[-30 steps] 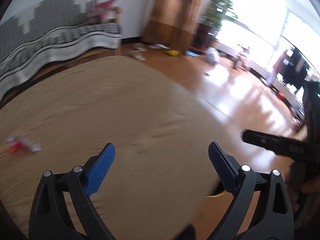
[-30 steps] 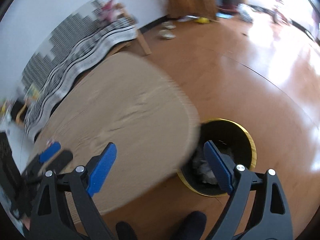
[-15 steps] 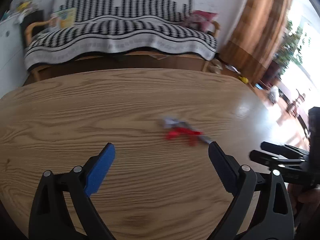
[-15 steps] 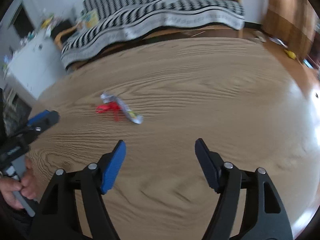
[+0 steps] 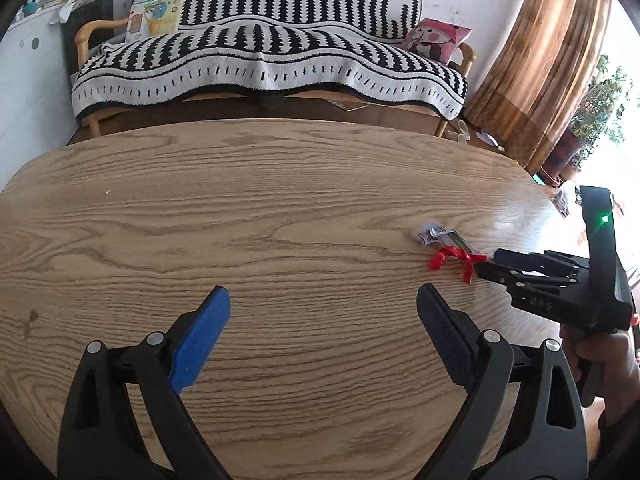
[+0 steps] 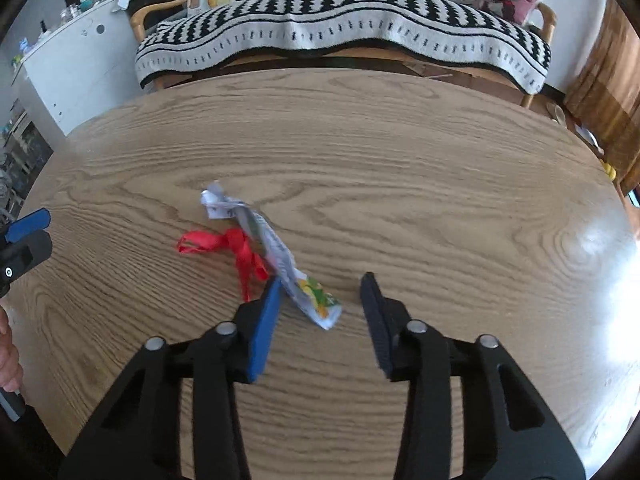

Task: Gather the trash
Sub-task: 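Grasp the white-green wrapper with the right tool while the left tool grasps the red ribbon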

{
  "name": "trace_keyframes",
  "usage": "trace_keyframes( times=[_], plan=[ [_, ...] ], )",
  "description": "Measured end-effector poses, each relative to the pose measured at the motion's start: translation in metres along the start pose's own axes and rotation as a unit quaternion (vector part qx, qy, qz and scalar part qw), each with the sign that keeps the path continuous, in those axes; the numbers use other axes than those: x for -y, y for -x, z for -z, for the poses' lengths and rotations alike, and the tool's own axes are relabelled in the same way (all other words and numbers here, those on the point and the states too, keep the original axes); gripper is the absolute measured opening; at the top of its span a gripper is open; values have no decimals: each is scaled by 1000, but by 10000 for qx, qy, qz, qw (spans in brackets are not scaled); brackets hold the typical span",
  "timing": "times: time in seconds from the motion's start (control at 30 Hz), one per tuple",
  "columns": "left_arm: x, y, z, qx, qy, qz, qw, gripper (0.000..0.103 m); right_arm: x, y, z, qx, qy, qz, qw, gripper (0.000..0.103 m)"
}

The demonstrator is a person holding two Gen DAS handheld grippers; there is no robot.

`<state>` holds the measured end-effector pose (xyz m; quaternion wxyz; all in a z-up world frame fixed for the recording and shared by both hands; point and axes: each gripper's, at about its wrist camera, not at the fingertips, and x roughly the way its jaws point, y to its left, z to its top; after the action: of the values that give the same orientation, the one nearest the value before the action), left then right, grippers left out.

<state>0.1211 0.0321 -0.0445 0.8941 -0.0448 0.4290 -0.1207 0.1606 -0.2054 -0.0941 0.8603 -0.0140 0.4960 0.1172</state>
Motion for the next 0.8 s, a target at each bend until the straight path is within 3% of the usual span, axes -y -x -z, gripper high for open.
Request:
trace_keyframes(
  times=[0.13,0.17,0.23,0.47,0.63,0.8],
  plan=[
    [10,-6,-2,5,-127,74,9999,91,-10,-1,3,47,401,52,9992,28],
    [13,-9,-2,7,-163,81,9998,91,-14,0,5,47,486,44,9988,18],
    [20,-13,-4,8,-224,89,9997,91,-16,1,7,0,491,48,9988,11],
    [47,-37,-7,-71,-429,203,9989,91,14,37,15,343,-208,34,9992,11],
    [88,-60,-5,-266,-896,376,9949,91,36,56,37,273,-443,62,9986,11],
    [123,-80,-1,-354,-1391,267,9893,91,46,69,62,208,-461,103,9987,11]
  ],
)
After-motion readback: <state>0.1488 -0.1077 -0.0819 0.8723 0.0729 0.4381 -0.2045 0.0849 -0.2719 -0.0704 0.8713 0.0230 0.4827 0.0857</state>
